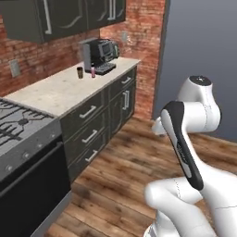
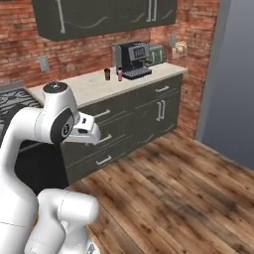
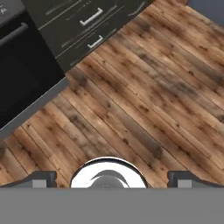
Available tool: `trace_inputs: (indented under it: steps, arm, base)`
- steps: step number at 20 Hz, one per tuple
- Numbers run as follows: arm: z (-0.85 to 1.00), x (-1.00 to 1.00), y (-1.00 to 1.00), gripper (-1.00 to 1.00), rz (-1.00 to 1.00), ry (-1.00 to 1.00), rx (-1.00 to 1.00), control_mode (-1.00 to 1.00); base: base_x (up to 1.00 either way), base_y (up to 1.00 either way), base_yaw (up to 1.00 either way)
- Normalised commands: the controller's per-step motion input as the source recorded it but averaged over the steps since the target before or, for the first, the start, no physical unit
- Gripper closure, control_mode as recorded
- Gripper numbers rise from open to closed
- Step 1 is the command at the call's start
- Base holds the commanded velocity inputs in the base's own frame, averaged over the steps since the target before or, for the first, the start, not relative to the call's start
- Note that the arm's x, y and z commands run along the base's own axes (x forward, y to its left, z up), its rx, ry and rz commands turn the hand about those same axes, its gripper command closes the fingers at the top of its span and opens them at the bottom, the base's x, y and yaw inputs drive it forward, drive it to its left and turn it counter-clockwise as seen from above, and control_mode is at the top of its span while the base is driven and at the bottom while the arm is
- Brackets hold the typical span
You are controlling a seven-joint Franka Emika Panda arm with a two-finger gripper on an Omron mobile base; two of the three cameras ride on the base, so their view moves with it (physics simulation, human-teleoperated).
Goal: Move the drinks to the dining counter.
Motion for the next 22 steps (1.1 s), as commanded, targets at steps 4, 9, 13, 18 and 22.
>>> trace_inputs:
  steps: [4, 9, 13, 18, 22]
  arm:
    - [0.00, 0.00, 0.00, -1.00, 0.00, 0.00, 0.00, 1.00]
    - [0.00, 0.00, 0.00, -1.00, 0.00, 0.00, 0.00, 1.00]
    - [0.00, 0.00, 0.00, -1.00, 0.00, 0.00, 0.00, 1.00]
    - [0.00, 0.00, 0.00, -1.00, 0.00, 0.00, 0.00, 1.00]
    - [0.00, 0.00, 0.00, -1.00, 0.00, 0.00, 0.00, 1.00]
  base:
    - [1.00, -0.07, 0.67]
    - [1.00, -0.12, 0.73]
    - [0.90, -0.15, 0.75]
    - [0.44, -0.52, 0.54]
    - [0.32, -0.69, 0.24]
